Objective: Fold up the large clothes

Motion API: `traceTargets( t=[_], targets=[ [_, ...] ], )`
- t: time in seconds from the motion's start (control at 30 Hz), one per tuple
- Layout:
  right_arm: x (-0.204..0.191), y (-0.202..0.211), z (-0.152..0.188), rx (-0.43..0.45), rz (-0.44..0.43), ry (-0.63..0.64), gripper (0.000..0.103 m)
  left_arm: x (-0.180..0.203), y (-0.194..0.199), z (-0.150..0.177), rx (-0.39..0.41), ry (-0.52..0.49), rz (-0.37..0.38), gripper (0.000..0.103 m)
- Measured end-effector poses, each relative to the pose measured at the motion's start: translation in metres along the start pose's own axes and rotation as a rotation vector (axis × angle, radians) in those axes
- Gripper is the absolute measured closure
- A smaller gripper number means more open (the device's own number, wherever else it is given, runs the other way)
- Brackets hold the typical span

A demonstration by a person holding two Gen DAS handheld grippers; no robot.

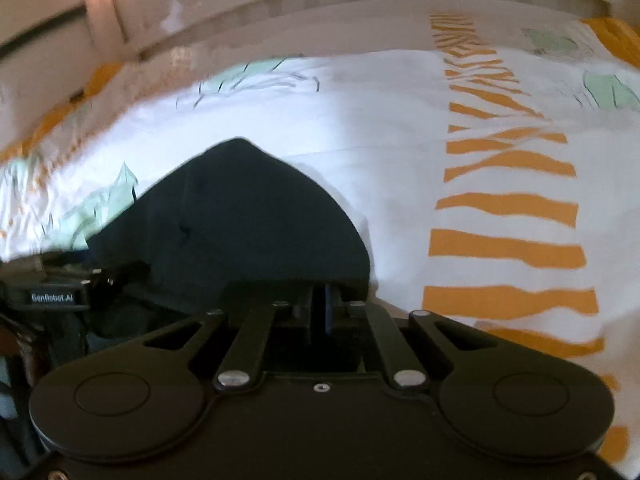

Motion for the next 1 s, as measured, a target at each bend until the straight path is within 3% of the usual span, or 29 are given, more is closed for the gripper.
traceTargets(
  t=[0.13,0.4,0.53,0.6,1.0],
  targets=[
    [-0.001,0.003,-0.003,0.008,-0.007,0.005,0.096,0.005,-0.001,0.001,0.010,-0.049,-0.061,0.000],
    [-0.018,0.032,-0.032,0.109,-0.131,-0.019,0.044,0.002,-0.004,0.002,0.015,-0.028,-0.042,0.000],
    [-0.029,0.017,-0.057,0.106,-0.130,0.013,0.041,0.003,-0.005,0.002,0.015,-0.034,-0.046,0.000],
    [-0.037,0.000,-0.064,0.069,-0.142,0.014,0.033,0.004,-0.005,0.002,0.015,-0.035,-0.048,0.000],
    [-0.044,-0.075,-0.070,-0.082,-0.081,0.039,0.032,0.004,-0.004,0.003,0.017,-0.039,-0.052,0.000]
  ],
)
Point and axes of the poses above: each gripper's, at about its wrist camera, not at the fingertips, and y roughly against the way its jaws point, x to its right, z to its underside, the point moved 10 cm from there along -y, roughly the way its jaws point, and after that the axes turned 4 degrees about -y, right-handed, at the moved point
